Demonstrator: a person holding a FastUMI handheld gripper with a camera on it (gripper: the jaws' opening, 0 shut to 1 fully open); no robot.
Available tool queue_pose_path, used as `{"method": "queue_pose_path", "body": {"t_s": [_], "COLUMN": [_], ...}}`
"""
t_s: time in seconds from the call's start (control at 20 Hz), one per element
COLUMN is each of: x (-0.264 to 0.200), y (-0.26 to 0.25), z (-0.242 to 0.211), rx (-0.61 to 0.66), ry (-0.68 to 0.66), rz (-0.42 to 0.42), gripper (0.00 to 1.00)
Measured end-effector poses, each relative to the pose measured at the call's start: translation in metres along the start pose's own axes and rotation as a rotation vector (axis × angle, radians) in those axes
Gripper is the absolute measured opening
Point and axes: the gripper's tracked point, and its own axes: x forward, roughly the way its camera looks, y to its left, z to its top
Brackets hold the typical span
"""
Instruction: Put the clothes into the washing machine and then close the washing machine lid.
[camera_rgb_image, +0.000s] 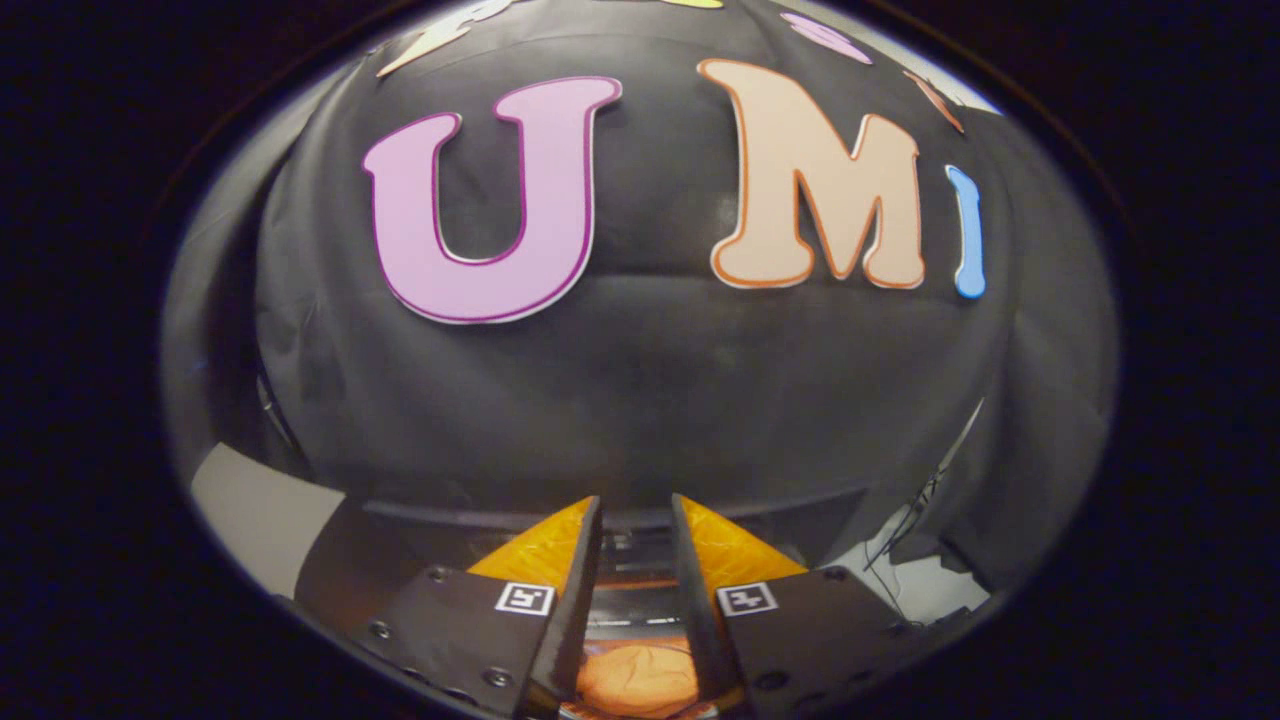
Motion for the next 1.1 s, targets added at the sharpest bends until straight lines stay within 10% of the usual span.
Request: {"method": "queue_pose_path", "body": {"t_s": [0.2, 1.1], "x": [0.032, -0.067], "y": [0.018, 0.008], "z": [-0.003, -0.067], "rx": [-0.011, -0.031], "ry": [0.018, -0.001], "rz": [-0.004, 0.029], "gripper": [0.75, 0.80]}}
